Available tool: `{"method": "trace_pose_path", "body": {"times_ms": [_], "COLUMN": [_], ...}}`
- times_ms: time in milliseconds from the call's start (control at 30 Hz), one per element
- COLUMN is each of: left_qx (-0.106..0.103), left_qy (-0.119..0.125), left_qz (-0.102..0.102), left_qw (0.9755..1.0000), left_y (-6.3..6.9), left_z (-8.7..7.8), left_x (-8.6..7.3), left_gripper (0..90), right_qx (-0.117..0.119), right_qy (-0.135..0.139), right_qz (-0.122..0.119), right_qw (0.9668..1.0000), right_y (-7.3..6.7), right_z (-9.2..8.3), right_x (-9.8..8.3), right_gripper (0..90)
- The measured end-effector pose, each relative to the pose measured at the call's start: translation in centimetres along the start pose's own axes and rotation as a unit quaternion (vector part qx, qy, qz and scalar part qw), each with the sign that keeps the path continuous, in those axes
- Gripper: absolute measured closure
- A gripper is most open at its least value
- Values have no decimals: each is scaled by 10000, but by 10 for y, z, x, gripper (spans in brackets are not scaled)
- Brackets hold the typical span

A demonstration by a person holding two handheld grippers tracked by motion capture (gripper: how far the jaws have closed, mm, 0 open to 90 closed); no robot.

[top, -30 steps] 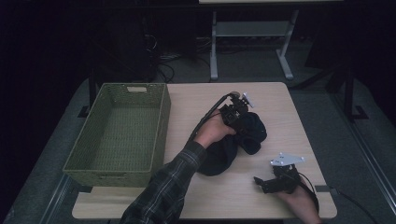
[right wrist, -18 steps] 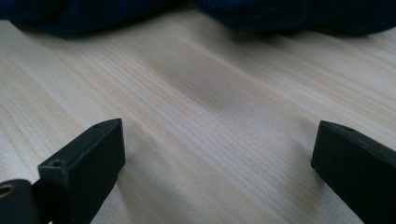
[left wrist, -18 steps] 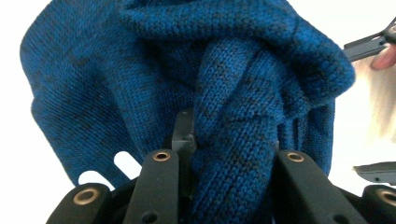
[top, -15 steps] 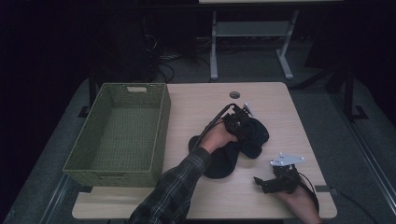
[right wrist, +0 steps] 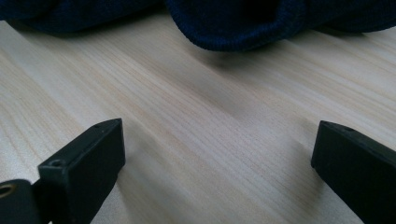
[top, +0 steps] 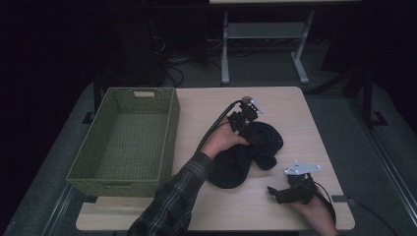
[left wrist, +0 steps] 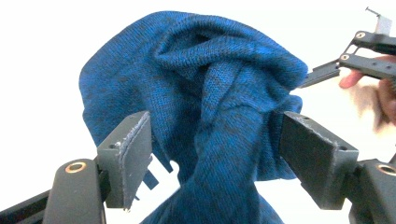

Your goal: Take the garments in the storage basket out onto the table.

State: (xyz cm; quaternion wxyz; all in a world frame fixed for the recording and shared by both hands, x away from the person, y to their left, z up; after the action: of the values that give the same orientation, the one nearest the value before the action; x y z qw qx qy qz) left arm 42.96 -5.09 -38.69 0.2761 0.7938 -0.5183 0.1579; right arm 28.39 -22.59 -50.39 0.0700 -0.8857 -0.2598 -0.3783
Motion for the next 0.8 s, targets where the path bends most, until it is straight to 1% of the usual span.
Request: {"method": "trace_pose_path", "body": {"times_ms": [67, 133, 200, 267, 333, 400, 433, 533, 567, 667, 733, 800], "left_qx": [39, 54, 79, 68, 78, 36, -5, -10, 39, 192, 308, 377], "left_qy": [68, 152, 265, 306, 372, 421, 443, 421, 447, 395, 364, 354], "left_qz": [66, 66, 50, 50, 61, 36, 6, -16, -53, -140, -161, -222], "left_qw": [9999, 9998, 9996, 9995, 9993, 9991, 9990, 9991, 9990, 9989, 9987, 9984], "left_y": [2, 4, 6, 8, 11, 13, 15, 19, 20, 24, 27, 30], "left_z": [-10, -21, -32, -41, -50, -56, -59, -64, -65, -66, -66, -64], "left_x": [-1, -3, -7, -11, -16, -22, -26, -36, -40, -54, -63, -73], "left_gripper": [259, 267, 316, 401, 529, 638, 717, 875, 900, 900, 900, 900], "right_qx": [4, 5, 7, 4, 7, 7, 6, 5, 2, 3, 3, 2], "right_qy": [-2, -2, -14, -15, -9, -10, -8, -7, -8, -7, -8, -7], "right_qz": [-2, 0, 15, 15, 21, 21, 18, 15, 9, 7, 9, 7], "right_qw": [10000, 10000, 10000, 10000, 10000, 10000, 10000, 10000, 10000, 10000, 10000, 10000], "right_y": [0, 0, 0, 0, 0, 0, 0, 0, 0, 0, 0, 0], "right_z": [0, 0, 0, 0, 0, 0, 0, 0, 0, 0, 0, 0], "right_x": [0, 0, 0, 0, 0, 0, 0, 0, 0, 0, 0, 0], "right_gripper": [26, 26, 26, 26, 26, 26, 26, 26, 26, 26, 26, 26]}}
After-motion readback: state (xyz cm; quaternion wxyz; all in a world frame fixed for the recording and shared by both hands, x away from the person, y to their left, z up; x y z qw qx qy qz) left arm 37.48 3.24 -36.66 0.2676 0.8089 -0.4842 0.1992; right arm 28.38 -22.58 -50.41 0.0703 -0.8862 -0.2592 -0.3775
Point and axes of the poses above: each handheld gripper's, and its own axes: z roughly forward along the jaws, x roughly out of its top, y roughly to its right, the point moved 3 cm from there along z, roughly forward along the jaws, and after that the axes turned 9 degrees about -x, right-handed, at the moved point
